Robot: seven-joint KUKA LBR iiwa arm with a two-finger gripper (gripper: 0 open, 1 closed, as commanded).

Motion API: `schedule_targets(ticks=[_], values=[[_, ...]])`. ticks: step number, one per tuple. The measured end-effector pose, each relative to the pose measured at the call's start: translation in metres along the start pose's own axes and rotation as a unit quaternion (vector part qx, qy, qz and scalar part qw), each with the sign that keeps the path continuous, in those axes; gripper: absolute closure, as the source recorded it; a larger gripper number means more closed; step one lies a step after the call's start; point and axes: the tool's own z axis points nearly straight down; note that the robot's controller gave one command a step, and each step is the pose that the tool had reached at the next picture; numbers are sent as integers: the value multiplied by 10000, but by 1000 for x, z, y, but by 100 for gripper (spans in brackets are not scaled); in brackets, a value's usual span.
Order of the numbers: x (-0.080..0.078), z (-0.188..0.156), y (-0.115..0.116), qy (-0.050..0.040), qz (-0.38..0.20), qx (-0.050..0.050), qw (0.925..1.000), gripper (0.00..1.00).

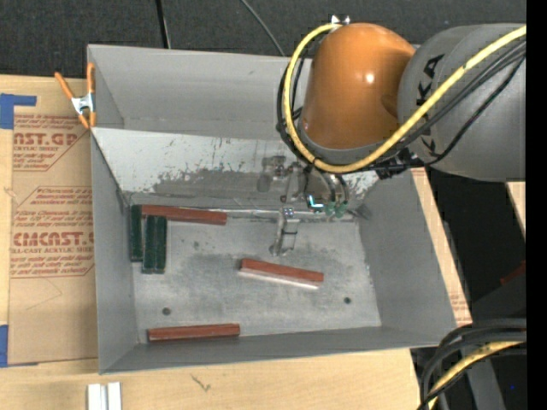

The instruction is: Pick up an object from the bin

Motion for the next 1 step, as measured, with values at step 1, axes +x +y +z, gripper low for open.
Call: schedule_targets(ticks=[1], values=[[-1, -5, 0, -40, 5, -5, 10000, 0]])
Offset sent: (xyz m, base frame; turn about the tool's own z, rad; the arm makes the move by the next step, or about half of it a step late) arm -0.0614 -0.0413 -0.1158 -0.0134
